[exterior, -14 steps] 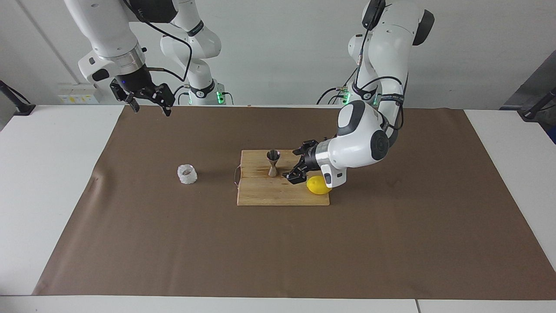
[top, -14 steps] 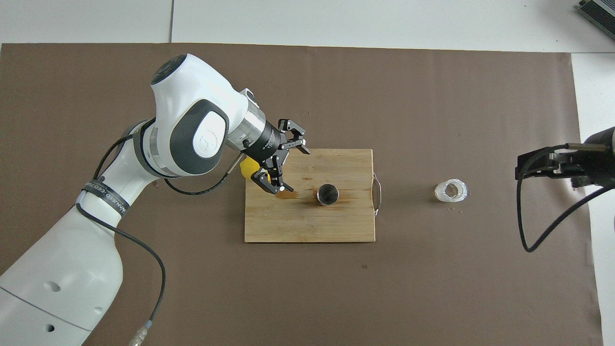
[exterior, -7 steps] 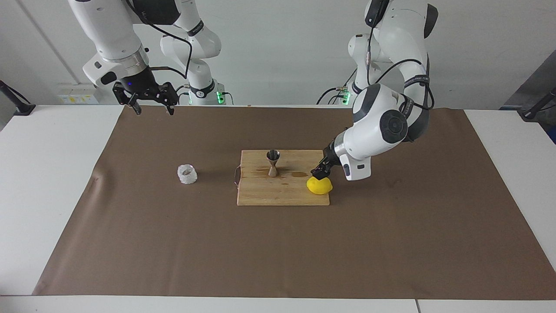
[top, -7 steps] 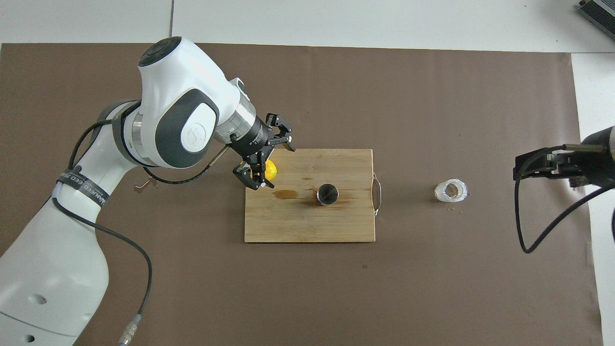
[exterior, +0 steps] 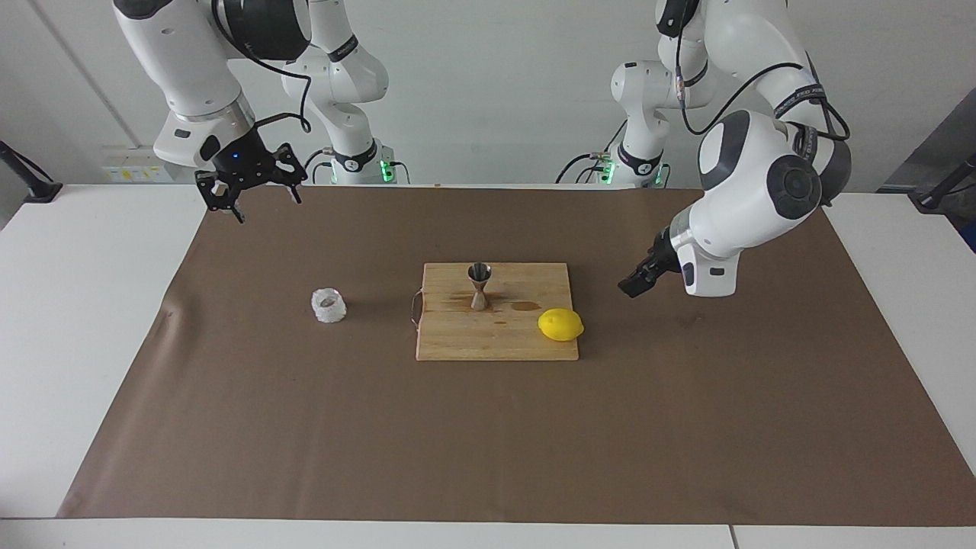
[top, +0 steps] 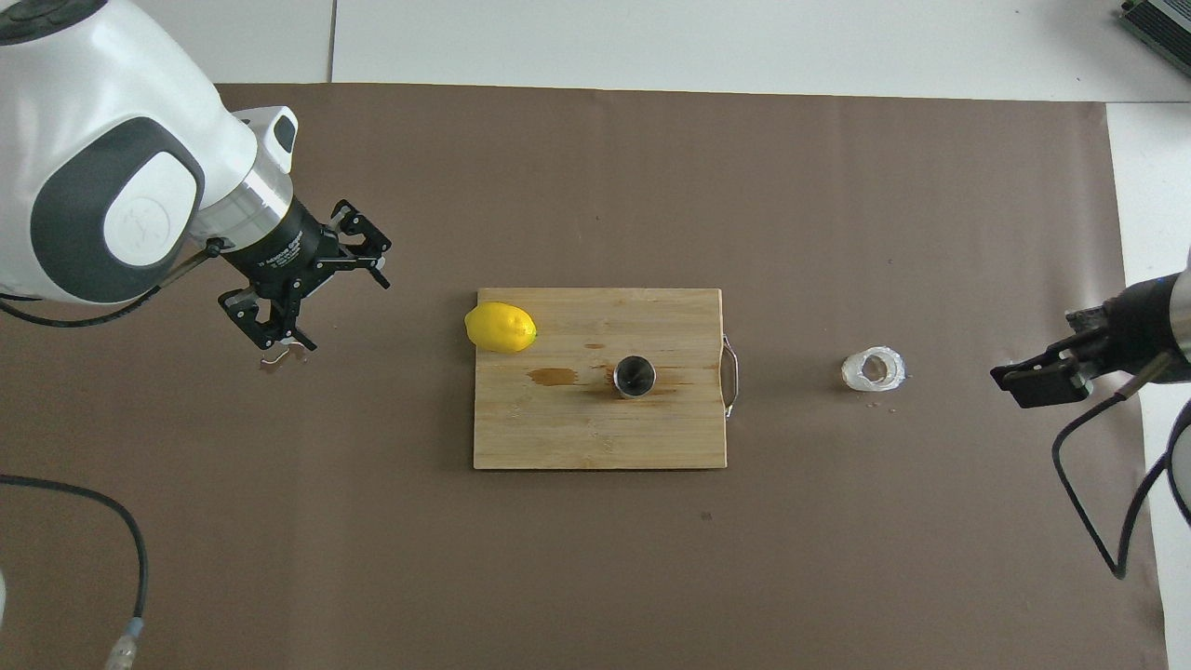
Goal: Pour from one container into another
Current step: 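Retract the left gripper while the right gripper moves toward the white cup, then lower the open right gripper around the small white cup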
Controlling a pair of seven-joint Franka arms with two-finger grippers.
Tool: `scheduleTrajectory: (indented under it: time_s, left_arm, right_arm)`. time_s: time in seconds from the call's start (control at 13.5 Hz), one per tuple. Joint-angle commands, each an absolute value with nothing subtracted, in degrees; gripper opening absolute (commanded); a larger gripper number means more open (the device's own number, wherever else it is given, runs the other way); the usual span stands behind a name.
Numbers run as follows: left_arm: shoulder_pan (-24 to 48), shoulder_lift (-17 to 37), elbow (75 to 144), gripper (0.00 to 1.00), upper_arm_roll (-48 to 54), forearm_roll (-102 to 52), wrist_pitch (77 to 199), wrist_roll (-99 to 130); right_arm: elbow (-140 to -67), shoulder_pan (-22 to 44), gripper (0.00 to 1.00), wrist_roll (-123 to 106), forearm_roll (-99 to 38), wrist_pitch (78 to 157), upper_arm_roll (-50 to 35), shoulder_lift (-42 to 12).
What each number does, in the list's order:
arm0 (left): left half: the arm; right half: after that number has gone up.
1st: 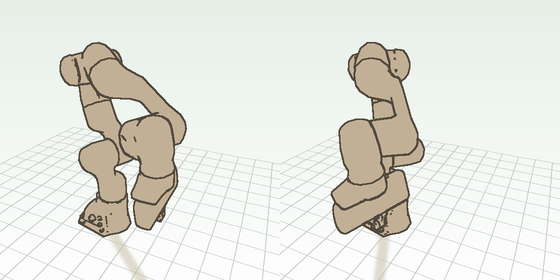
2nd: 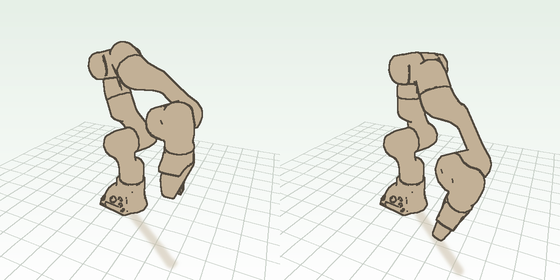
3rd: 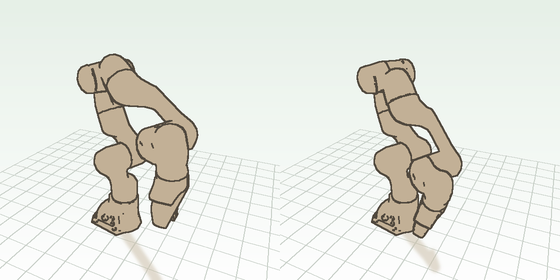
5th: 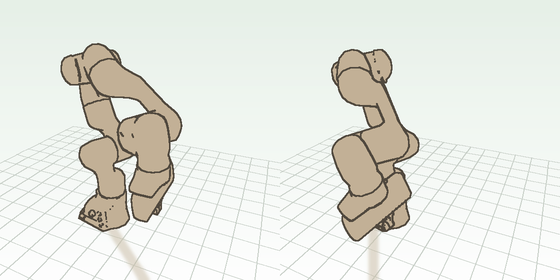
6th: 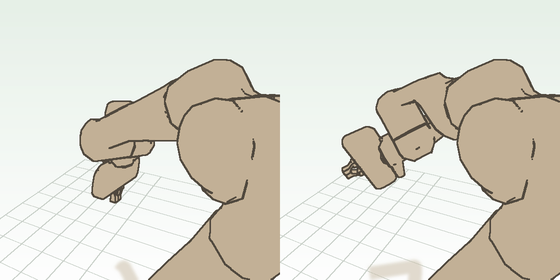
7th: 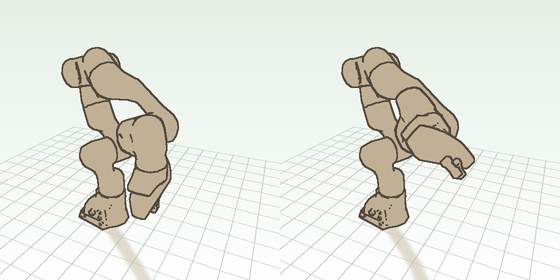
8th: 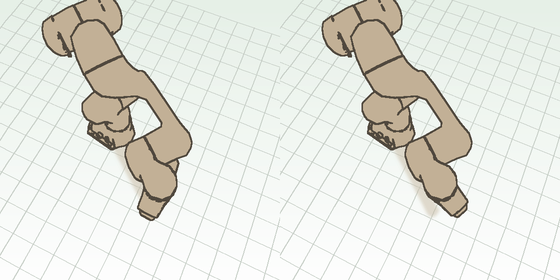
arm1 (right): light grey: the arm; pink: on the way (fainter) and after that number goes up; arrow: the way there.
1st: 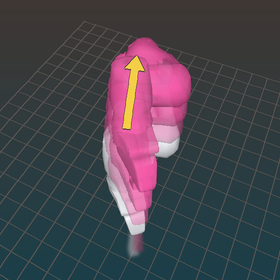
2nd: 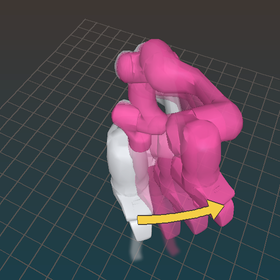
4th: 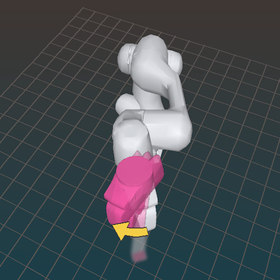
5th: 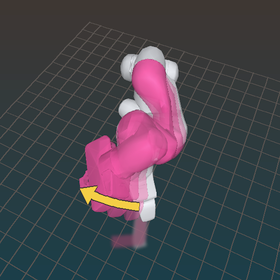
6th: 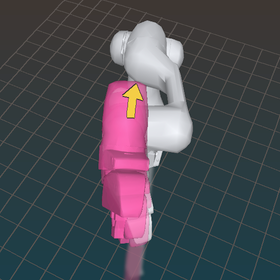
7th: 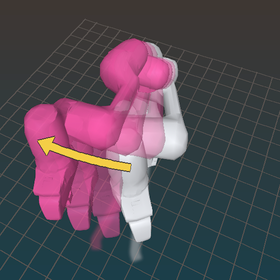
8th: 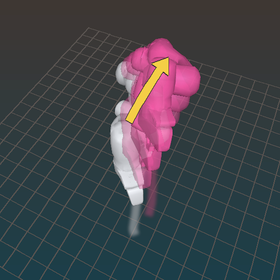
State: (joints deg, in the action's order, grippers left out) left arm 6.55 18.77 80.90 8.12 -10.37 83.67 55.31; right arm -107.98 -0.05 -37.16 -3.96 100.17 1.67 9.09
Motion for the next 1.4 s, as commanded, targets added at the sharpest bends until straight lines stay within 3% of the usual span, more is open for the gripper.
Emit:
scheduleTrajectory:
  time_s: [0.0, 0.37, 0.96, 1.33]
  left_arm:
    - [4.7, 15.5, 82.9, 1.0, 8.3, -6.3, 82.2, 51.3]
    - [-1.7, 11.0, 87.1, 1.0, 8.2, -4.6, 81.7, 35.3]
    - [-4.0, 9.3, 88.7, 1.0, 7.8, 1.1, 80.2, 19.0]
    - [-4.7, 1.9, 96.3, 1.0, 7.9, 1.2, 83.5, 14.6]
  right_arm:
    - [-117.2, -1.6, 1.0, -51.1, -8.4, 106.5, 1.7, 13.9]
    - [-122.2, -6.9, 1.0, -74.2, -19.7, 111.8, 1.8, 11.1]
    - [-124.1, -11.3, 1.0, -108.3, -29.5, 116.7, 1.8, -1.1]
    - [-128.6, -11.2, 1.0, -115.6, -35.2, 121.0, 1.7, -3.6]
